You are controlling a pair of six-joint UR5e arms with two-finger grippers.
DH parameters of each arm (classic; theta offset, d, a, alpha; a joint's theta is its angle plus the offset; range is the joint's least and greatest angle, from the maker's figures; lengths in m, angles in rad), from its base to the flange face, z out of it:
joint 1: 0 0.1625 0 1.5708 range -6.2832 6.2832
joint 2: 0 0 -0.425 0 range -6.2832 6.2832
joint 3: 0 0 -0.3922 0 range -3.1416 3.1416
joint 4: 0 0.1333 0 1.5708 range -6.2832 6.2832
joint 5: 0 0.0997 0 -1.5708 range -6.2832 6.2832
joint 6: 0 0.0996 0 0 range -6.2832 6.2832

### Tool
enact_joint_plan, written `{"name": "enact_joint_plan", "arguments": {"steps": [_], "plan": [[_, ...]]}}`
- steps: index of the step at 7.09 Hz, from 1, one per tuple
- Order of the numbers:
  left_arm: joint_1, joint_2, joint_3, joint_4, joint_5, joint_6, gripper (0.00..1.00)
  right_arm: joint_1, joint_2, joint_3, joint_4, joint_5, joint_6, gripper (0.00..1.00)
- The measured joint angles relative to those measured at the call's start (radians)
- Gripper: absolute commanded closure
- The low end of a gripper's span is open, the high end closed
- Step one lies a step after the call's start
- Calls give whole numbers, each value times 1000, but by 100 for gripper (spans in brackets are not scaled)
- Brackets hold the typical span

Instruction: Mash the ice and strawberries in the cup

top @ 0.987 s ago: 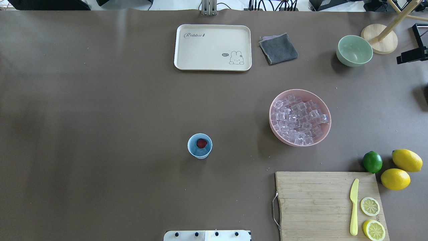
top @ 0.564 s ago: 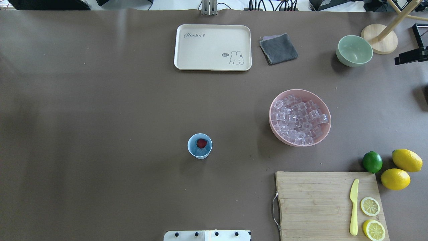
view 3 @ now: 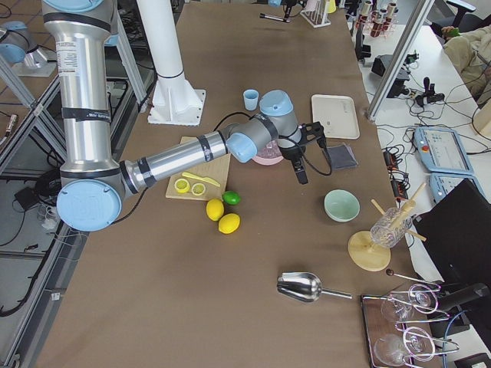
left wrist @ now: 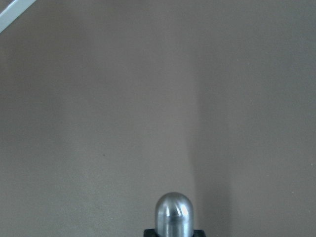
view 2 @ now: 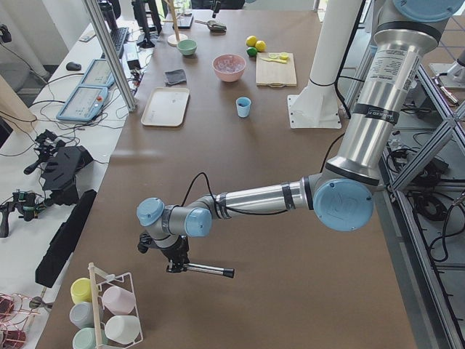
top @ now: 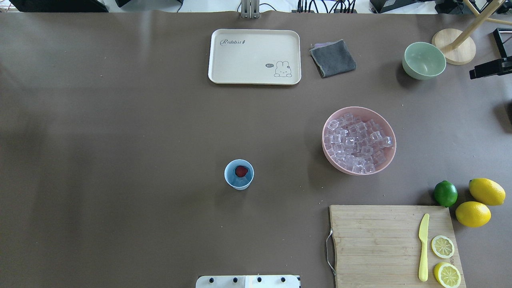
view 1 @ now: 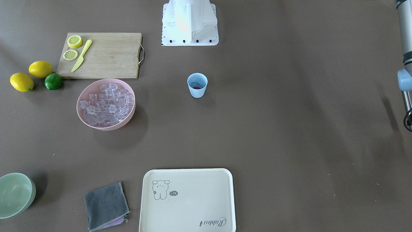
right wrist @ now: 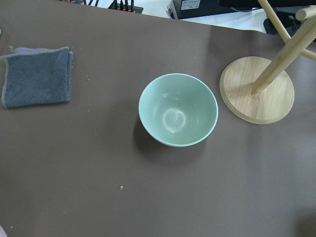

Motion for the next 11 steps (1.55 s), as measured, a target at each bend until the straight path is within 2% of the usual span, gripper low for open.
{"name": "enact_joint_plan", "arguments": {"steps": [5,8,11], "plan": [[34,-13,15,-15,16,-31,100,-3,-1,0,0,-4,-2,0],[41,-20,18,-33,73,-77,100,-3,-2,0,-1,-4,-2,0],[43,-21,21,-34,84,-97,100,-3,-6,1,-1,-4,-3,0]]}}
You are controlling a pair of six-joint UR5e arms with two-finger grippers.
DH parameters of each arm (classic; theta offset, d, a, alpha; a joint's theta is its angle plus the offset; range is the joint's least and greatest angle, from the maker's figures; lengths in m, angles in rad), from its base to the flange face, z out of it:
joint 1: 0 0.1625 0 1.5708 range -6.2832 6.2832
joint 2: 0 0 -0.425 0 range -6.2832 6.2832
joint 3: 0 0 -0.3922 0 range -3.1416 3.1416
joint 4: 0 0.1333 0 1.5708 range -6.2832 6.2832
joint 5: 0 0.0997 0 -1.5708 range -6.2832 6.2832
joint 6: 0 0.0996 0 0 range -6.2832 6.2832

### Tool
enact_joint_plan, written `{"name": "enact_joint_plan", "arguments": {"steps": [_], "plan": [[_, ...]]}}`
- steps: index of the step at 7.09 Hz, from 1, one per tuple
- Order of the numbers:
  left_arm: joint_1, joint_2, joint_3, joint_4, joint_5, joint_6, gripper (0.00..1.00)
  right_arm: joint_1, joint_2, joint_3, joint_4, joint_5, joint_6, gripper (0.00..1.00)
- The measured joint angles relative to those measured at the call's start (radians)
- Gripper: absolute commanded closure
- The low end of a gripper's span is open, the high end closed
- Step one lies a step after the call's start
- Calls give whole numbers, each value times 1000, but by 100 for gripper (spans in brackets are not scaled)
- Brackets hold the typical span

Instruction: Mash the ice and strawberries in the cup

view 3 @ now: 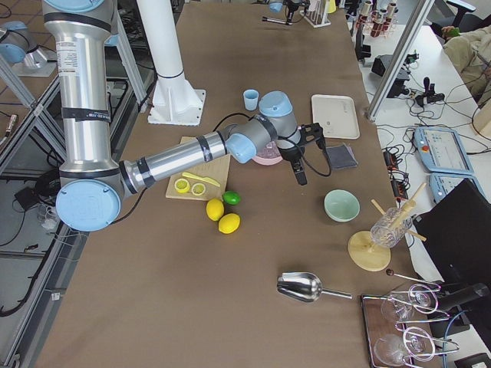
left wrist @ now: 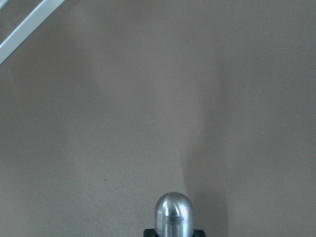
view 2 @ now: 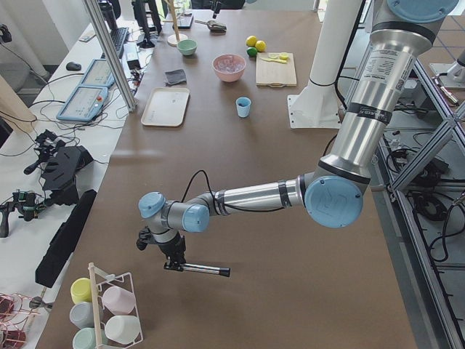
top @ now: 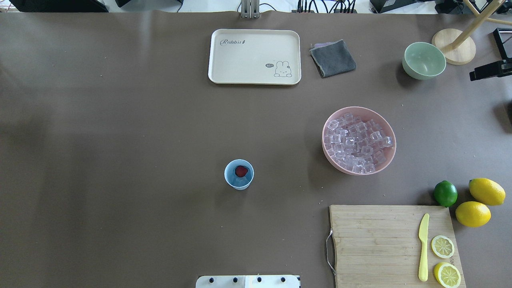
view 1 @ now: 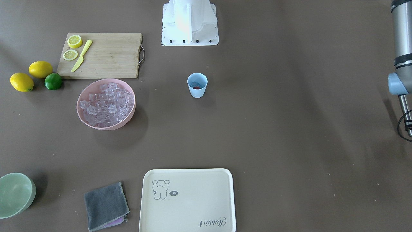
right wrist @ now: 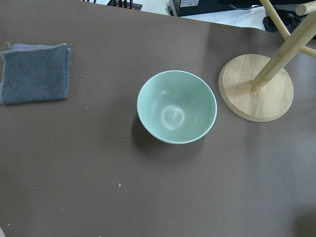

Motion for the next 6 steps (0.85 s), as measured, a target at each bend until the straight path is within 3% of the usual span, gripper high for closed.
{"name": "enact_joint_plan", "arguments": {"steps": [1,2,3,4,6], "plan": [[2,0,0,0,2,-1,91,0,-1,1,0,0,0,0],[2,1,1,0,2,-1,53,0,-4,4,1,0,0,0],[3,1,1,0,3,-1,48,0,-10,9,1,0,-1,0],[3,1,-1,1,3,0,2,0,-14,14,1,0,-1,0],[0,1,-12,-1,3,-2,2,0,-23,28,0,0,-2,0]]}}
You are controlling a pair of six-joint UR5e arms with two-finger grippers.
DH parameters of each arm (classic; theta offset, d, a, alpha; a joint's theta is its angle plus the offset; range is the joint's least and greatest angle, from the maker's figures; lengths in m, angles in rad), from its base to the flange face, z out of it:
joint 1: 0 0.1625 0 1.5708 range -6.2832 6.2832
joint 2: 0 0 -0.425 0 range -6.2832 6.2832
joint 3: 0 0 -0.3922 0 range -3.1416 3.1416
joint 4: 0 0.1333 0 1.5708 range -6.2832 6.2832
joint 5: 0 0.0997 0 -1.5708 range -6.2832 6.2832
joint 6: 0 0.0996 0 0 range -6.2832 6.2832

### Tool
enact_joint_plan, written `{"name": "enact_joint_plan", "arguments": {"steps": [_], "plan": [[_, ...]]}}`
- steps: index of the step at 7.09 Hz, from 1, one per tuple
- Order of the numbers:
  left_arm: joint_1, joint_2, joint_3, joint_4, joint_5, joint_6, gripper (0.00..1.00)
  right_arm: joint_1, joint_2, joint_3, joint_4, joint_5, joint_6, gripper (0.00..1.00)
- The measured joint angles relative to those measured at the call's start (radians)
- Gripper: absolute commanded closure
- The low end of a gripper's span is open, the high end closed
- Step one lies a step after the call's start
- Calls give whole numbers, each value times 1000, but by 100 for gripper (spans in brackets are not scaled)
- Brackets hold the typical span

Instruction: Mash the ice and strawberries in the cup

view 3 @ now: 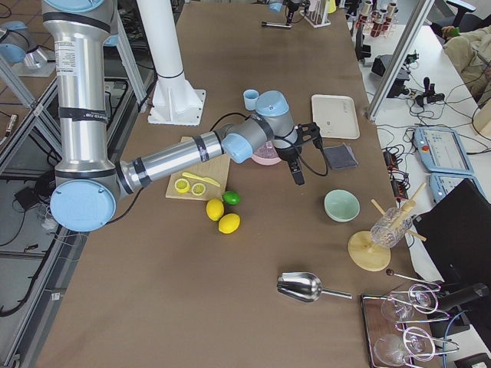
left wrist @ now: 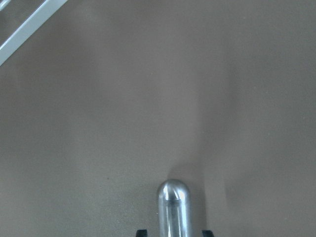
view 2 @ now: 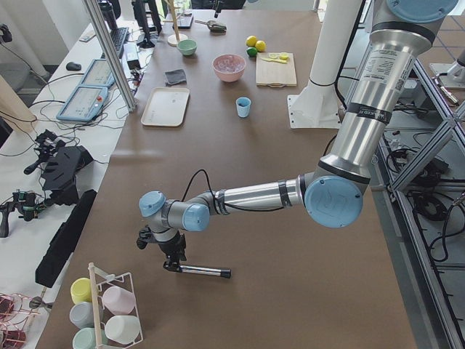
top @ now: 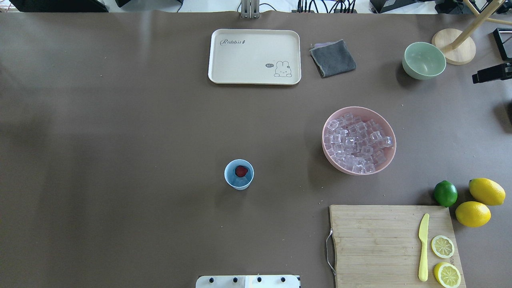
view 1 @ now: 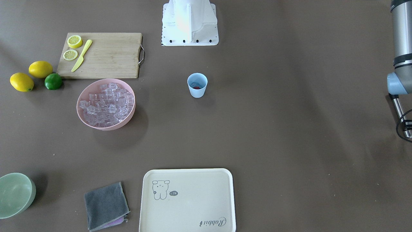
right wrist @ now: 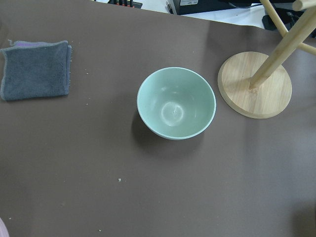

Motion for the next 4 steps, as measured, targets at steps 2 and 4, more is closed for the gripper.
{"name": "enact_joint_plan", "arguments": {"steps": [2,4], "plan": [[-32,-3,-27,6,-2,-3,2,1,-6,19,-2,6,1,0],[-92,-13,-77,21,-13,-3,2,1,-23,33,-4,13,1,0]]}}
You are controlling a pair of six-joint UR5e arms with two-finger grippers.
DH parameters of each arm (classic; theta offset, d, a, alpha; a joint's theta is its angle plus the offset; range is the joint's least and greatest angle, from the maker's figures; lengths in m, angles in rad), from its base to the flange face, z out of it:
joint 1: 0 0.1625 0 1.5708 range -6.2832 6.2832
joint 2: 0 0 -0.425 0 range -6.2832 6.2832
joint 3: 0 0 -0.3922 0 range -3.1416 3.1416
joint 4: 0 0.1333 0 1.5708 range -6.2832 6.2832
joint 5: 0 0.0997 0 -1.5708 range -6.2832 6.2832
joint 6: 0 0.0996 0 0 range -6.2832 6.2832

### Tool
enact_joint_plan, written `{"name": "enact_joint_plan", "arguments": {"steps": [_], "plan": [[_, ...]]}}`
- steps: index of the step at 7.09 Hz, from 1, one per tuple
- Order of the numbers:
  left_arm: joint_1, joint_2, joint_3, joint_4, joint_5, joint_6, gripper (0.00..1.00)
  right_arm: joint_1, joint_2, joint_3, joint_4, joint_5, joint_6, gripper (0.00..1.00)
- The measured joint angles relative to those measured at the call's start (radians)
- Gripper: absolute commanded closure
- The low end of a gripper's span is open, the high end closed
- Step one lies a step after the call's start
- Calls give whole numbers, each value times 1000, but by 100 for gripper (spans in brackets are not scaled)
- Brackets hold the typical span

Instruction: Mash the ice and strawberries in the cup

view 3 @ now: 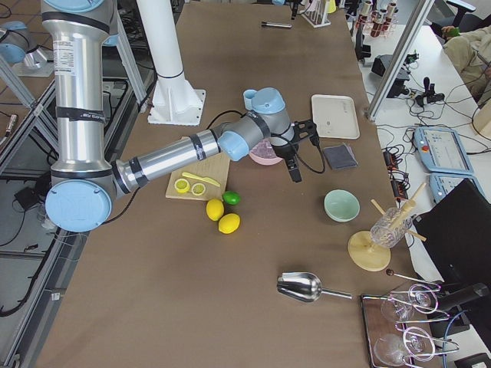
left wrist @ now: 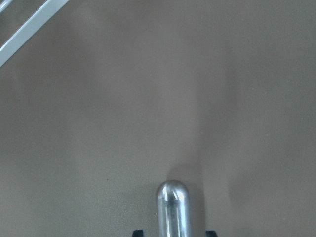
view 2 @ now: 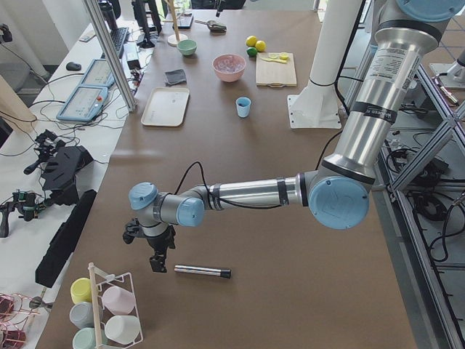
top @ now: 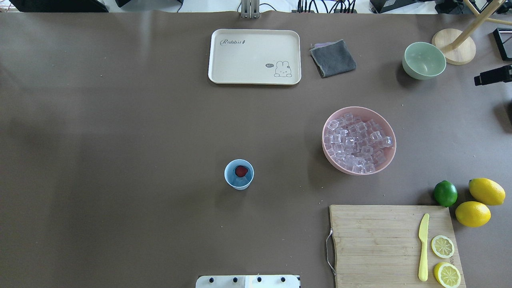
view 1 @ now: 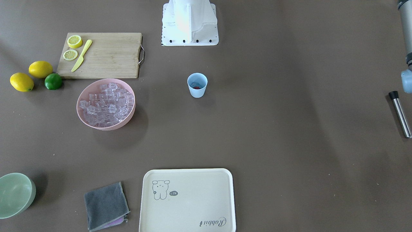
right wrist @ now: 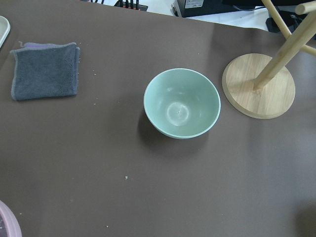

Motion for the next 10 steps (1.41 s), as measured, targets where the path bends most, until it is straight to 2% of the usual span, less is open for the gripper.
{"name": "enact_joint_plan", "arguments": {"steps": [4,6,8,10], "plan": [[-100,-74,-76,20,-117,-23,2,-4,6,-51,-10,19,-16,0],[-115,-102,-144,21,-176,-105,2,18,8,-76,-13,87,-29,0],[-113,-140,-171,35,-202,-129,1,56,27,-88,-54,113,-32,0],[-121,-192,-187,109,-207,-130,2,67,44,-91,-107,117,-32,0]]}}
